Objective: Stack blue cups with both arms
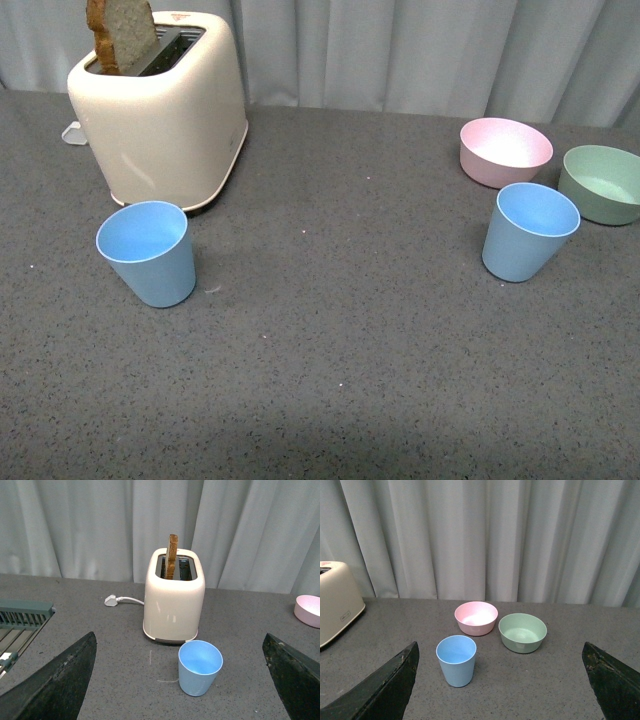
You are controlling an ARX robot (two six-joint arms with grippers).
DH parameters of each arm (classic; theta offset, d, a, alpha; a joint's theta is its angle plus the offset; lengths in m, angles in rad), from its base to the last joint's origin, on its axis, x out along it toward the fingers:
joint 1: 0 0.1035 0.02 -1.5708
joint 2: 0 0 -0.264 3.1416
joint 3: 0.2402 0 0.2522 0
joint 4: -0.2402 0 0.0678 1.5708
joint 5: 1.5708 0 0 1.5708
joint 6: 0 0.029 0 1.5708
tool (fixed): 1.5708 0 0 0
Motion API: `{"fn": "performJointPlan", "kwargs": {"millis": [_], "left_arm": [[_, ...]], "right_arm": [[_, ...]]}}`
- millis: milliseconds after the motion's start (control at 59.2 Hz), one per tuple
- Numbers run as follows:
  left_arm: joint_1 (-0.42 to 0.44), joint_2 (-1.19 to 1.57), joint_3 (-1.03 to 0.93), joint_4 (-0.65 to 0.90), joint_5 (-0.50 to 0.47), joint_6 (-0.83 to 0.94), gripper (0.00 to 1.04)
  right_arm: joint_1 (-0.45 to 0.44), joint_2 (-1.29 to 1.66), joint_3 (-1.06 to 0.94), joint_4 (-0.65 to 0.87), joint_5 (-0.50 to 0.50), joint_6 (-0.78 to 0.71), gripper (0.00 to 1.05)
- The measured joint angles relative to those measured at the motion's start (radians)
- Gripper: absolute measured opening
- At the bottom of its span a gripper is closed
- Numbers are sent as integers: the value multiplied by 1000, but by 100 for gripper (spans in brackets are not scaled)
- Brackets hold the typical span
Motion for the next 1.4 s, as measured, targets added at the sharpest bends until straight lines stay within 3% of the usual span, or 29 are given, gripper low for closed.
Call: {"fn": "performJointPlan", "kwargs": {"millis": [929, 980, 1047, 1098, 1402], "left_arm": [[0, 0, 0, 0, 0, 0, 98], [-23, 26, 17, -52, -84, -33, 98], [-69, 178, 82, -181, -282, -132, 98], [-61, 291, 97, -158, -322, -172, 98], [31, 1011, 297, 260, -122, -300, 98]], "right_arm": [[0, 0, 0, 0, 0, 0, 95], [0, 0, 0, 0, 0, 0, 95], [0, 0, 0, 0, 0, 0, 95], [0, 0, 0, 0, 0, 0, 95], [0, 0, 0, -1, 0, 0, 95]]}}
